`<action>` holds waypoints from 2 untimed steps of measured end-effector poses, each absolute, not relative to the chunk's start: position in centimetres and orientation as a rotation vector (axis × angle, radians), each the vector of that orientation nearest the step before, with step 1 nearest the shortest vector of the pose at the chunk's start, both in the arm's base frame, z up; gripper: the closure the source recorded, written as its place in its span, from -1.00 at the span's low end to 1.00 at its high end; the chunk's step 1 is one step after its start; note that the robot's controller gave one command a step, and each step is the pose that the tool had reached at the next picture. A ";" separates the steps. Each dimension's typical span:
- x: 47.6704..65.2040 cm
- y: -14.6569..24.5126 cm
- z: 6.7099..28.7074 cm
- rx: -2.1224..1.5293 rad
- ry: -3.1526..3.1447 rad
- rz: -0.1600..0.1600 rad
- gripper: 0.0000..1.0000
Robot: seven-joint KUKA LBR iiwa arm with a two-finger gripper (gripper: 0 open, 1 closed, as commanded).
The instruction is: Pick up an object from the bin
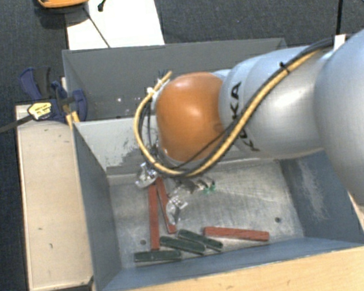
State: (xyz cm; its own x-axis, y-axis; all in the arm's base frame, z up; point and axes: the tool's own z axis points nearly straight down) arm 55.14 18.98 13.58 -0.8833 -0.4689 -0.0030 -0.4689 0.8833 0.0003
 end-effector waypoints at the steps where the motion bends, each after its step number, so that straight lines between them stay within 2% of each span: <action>1: 56.5 20.0 13.3 -1.241 2.881 0.001 -1.00; 2: 56.9 20.3 7.3 -1.475 2.781 -0.006 -1.00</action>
Offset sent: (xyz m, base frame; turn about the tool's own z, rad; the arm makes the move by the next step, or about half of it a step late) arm 0.0156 0.0138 -0.0658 -0.4896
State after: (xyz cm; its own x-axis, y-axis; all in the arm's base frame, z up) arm 56.87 20.27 7.32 -0.5612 -0.8276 0.0075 -0.8277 0.5612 -0.0002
